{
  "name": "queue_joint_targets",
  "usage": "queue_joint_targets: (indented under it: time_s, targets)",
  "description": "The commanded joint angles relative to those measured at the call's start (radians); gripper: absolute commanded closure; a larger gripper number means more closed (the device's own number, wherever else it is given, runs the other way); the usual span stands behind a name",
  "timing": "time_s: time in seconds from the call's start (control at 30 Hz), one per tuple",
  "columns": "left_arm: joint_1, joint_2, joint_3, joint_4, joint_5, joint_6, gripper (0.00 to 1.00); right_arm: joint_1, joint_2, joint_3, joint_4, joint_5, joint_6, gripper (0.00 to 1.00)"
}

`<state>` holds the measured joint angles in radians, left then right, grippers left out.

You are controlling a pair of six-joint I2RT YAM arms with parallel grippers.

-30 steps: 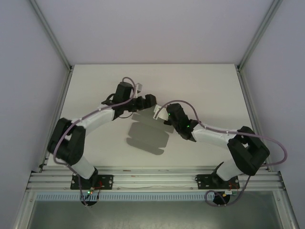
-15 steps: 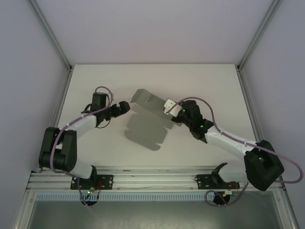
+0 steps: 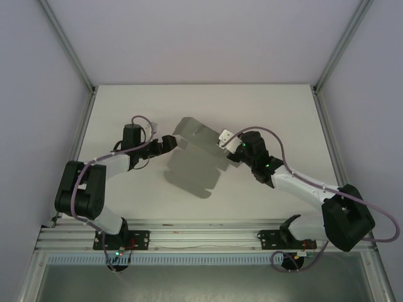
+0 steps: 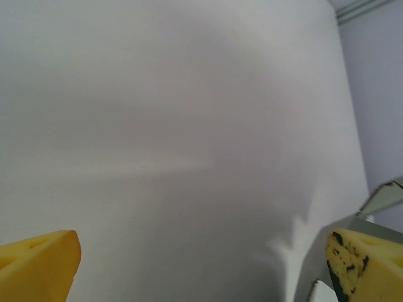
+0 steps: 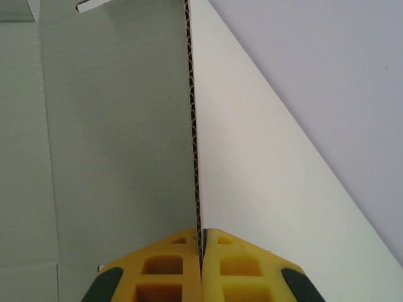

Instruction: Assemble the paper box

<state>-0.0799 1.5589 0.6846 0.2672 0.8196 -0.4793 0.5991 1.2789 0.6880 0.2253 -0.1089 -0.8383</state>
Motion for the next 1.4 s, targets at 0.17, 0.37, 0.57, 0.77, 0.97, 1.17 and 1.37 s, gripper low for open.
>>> queue_joint_targets:
  time_s: [0.17,0.37,0.57,0.77,0.97,1.17,1.37]
  targets:
    - [-0.060,0.020,-0.019,0.195,0.148,-0.022,0.02,0.000,0.025,0.035,0.063,-0.063,0.096,1.00]
    - [-0.101,0.029,-0.007,0.222,0.170,-0.022,0.14,-0.001,0.032,0.039,0.086,-0.056,0.130,1.00]
    - [-0.116,0.070,-0.003,0.255,0.190,-0.060,0.60,-0.001,0.036,0.045,0.106,-0.057,0.149,1.00]
    - [-0.123,0.067,-0.001,0.264,0.165,-0.067,0.72,0.000,0.036,0.051,0.086,-0.081,0.117,1.00]
    - [-0.150,0.066,0.027,0.204,0.084,-0.101,0.79,0.018,0.040,0.078,-0.004,-0.073,0.020,1.00]
    - [-0.166,0.081,0.042,0.155,-0.005,-0.106,0.79,0.083,0.059,0.107,-0.070,0.067,-0.116,1.00]
    - [-0.168,0.107,0.040,0.171,-0.016,-0.147,0.79,0.157,0.123,0.104,-0.028,0.236,-0.232,1.00]
